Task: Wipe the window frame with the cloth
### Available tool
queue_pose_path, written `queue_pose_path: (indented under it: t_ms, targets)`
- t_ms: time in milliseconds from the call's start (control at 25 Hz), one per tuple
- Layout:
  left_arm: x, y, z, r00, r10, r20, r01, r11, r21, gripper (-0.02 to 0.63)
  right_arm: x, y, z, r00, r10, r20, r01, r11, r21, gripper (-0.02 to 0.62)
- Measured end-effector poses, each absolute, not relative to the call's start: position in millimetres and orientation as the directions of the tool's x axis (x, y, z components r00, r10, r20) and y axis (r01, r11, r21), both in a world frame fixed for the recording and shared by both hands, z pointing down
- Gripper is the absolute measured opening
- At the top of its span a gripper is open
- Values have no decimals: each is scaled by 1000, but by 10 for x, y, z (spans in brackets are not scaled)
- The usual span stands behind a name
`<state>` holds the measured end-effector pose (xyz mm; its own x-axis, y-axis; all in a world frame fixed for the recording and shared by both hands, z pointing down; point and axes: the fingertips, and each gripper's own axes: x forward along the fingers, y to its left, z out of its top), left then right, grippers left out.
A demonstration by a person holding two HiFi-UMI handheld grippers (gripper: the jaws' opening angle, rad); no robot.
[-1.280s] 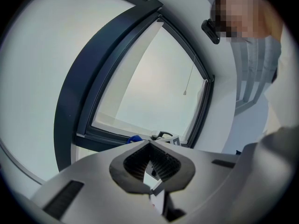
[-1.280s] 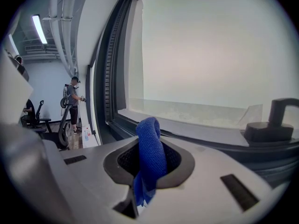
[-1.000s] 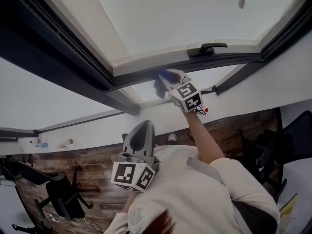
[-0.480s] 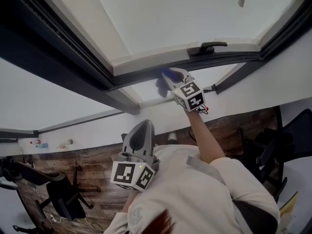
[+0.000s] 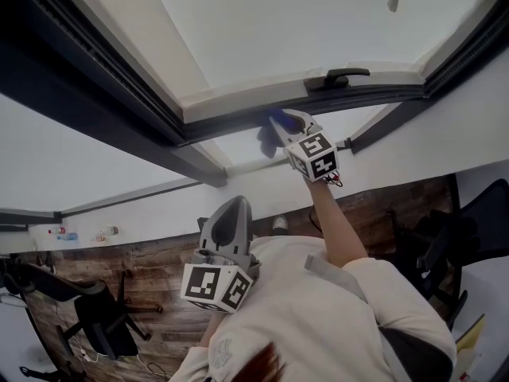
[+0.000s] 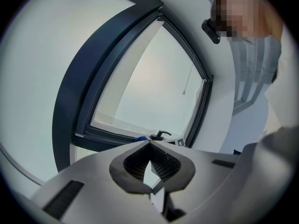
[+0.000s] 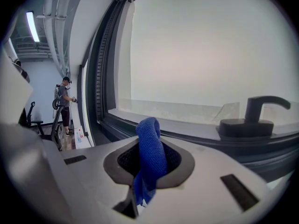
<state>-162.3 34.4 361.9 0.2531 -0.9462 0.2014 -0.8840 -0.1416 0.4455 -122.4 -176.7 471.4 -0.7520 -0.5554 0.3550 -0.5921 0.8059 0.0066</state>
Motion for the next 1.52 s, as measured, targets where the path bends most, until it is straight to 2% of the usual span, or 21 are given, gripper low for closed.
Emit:
queue_pose_path:
  t_ms: [1520]
  targets:
    - [-1467,320,3606,259,-945,201,-886,-149,440,5,-788,-1932,4701,-715,-612,338,-649,761,5,49]
